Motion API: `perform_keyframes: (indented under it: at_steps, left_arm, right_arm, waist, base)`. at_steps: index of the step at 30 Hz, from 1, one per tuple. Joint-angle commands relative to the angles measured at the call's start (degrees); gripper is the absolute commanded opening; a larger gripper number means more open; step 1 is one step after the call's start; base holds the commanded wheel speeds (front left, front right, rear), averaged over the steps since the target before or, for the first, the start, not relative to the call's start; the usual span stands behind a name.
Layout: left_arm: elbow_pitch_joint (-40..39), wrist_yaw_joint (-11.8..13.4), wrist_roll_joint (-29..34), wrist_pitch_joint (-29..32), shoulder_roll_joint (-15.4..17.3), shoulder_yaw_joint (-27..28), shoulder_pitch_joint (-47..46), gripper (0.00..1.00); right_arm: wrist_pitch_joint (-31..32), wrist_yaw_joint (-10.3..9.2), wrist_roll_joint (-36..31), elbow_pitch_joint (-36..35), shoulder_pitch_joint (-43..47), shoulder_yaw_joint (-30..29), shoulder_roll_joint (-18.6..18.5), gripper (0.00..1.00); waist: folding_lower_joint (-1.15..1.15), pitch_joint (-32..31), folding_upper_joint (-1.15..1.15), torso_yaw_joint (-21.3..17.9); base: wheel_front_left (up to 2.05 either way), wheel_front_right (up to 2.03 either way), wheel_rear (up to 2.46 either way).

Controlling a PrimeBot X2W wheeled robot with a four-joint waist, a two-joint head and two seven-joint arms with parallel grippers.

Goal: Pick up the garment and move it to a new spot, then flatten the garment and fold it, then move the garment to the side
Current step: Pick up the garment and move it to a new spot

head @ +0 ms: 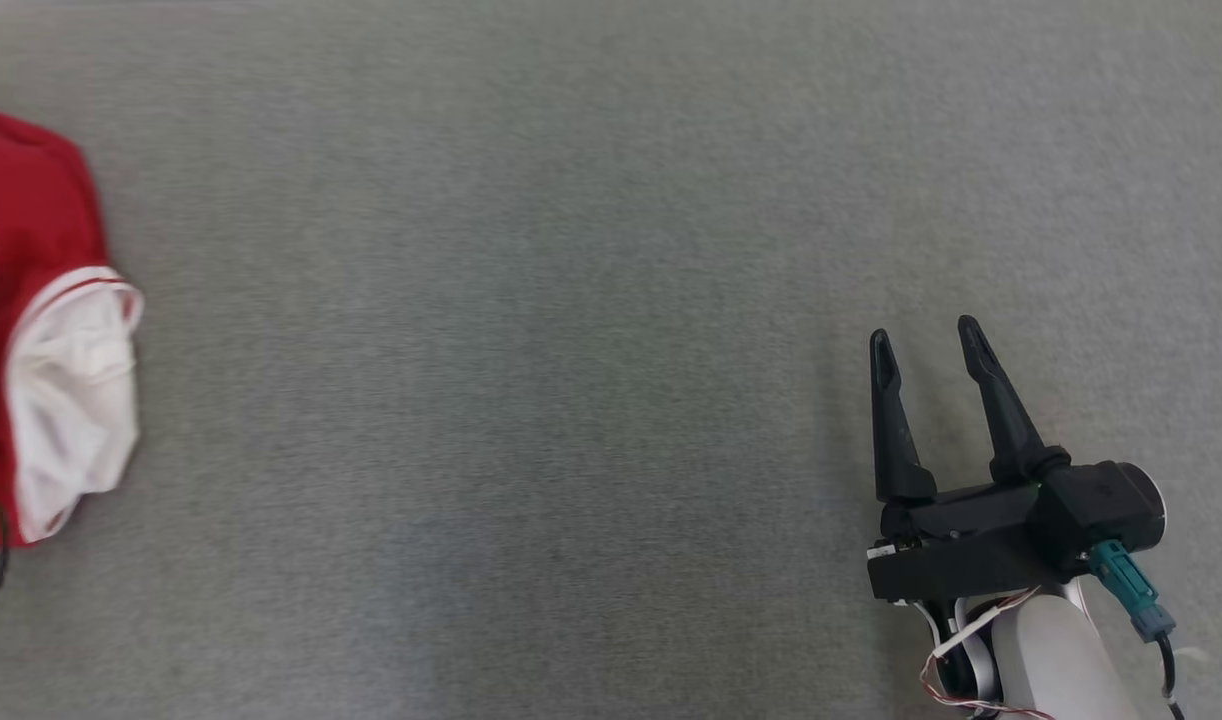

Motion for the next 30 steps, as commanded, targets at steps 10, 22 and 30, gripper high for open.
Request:
perform_keyframes:
  at_steps: [10, 22, 30]
  left_arm:
    - [13.9, 0.5, 0.9, 10.0, 2.7, -3.0, -3.1, 1.00]
    - [16.4, 1.3, 2.5, 4.3, 3.7, -4.9, -4.8, 0.00]
    - [8.3, 0.1, 2.0, -3.6, 3.7, -6.7, -9.6, 0.00]
  right_arm:
    - [-0.1, -0.12, 0.0, 0.1, -0.2, 0.2, 0.2, 1.00]
    - [-0.1, -0.12, 1.1, 1.0, 1.1, 0.4, 0.2, 1.00]
    - [0.0, -0.12, 5.5, 4.2, 2.9, 1.3, 0.2, 1.00]
  waist:
    - [-0.01, 2.8, -0.01, -4.0]
    - [-0.01, -0.6, -0.01, -3.3]
    - [-0.01, -6.8, -0.01, -3.2]
  base:
    - [0.00, 0.00, 0.00]
    - [0.00, 0.00, 0.00]
    - [0.00, 0.00, 0.00]
